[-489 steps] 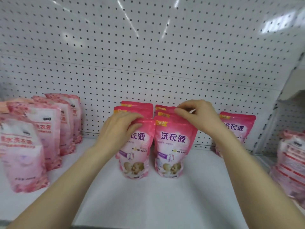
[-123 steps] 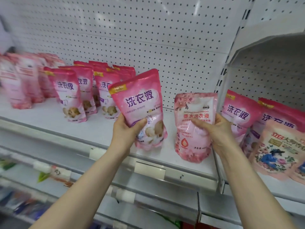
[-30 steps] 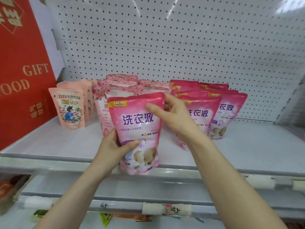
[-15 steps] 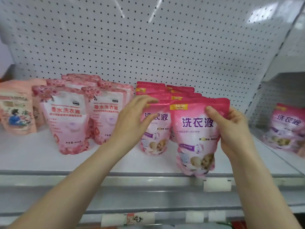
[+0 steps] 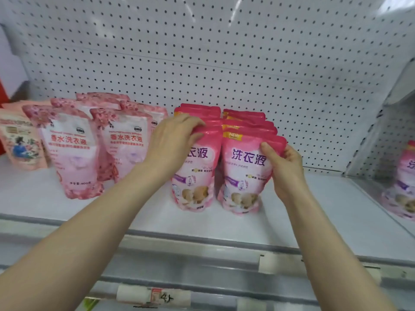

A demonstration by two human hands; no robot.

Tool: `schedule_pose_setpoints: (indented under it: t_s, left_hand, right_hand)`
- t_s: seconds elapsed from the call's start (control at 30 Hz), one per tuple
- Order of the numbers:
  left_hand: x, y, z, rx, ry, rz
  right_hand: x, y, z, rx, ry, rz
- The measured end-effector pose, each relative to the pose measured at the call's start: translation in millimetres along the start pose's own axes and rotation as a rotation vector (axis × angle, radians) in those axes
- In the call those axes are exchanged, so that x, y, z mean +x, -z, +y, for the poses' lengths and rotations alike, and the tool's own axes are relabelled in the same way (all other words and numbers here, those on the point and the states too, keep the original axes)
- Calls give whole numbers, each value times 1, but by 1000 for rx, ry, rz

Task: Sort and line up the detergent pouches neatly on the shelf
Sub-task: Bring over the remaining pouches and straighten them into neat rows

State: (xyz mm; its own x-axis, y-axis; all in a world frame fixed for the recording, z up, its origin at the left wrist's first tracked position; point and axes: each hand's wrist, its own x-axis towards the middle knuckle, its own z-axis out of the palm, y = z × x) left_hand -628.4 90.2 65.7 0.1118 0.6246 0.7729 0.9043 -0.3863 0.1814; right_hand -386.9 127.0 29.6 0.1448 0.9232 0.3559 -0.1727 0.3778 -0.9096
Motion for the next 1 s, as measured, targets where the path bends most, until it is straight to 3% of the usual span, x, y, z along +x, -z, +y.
schedule_pose_setpoints:
  t_s: [0.17, 0.67, 1.0]
  left_hand:
    - [0, -5, 5, 25, 46, 19]
    - [-5, 1, 18, 35, 46, -18]
    - [-20, -25, 83, -135, -166, 21]
  right_hand:
    - [21, 17, -15, -215, 143, -116]
    - [18, 29, -36, -574, 131, -155]
    - [-47, 110, -38, -1046, 321, 89]
